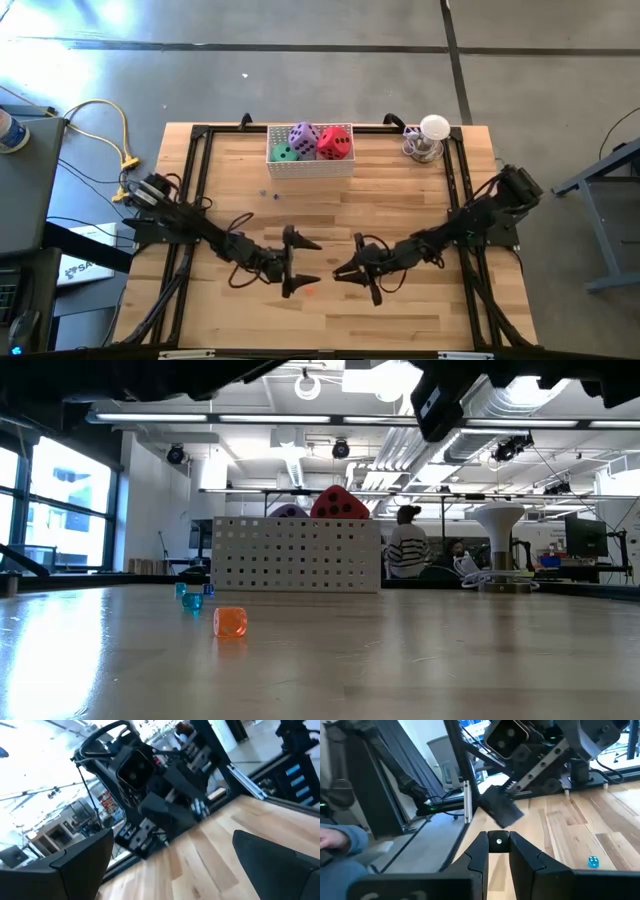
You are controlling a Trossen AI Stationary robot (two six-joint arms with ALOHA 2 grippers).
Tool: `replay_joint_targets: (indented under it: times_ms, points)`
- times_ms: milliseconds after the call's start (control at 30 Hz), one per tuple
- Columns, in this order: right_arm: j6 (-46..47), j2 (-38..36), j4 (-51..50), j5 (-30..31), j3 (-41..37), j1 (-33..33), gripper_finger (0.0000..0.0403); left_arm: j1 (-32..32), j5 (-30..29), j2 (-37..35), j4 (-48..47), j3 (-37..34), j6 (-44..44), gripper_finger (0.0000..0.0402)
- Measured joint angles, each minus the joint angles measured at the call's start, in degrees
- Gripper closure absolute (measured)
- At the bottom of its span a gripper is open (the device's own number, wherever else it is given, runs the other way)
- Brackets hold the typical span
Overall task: Pick & Place Dice
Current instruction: Put the small black dice into the white basket
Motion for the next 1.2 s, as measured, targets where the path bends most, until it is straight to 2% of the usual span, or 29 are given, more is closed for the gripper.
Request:
replay_joint_targets:
  times_ms: [267,600,833,1000,1200]
  points:
    - [0.07,4.73,6.07,-0.50,-0.01,-0.18,0.0364,0.25,-1.43,6.55,-0.39,3.67,1.82,0.0002]
    - [2.18,4.87,6.48,2.95,-0.01,-0.90,0.0364,-0.41,-3.09,7.56,-0.41,6.61,-0.14,0.0002]
    - [2.60,4.87,6.48,3.14,-0.01,-0.90,0.0364,0.47,-13.31,7.56,-0.04,6.92,-0.36,0.0002]
    - [2.80,4.87,6.48,3.20,-0.01,-1.51,0.0364,1.91,-13.01,7.56,-0.12,6.92,-3.16,0.0002]
    - [2.50,4.87,6.64,3.64,-0.01,-1.62,0.0364,1.12,-12.86,7.56,-0.22,6.92,-0.34,0.0002]
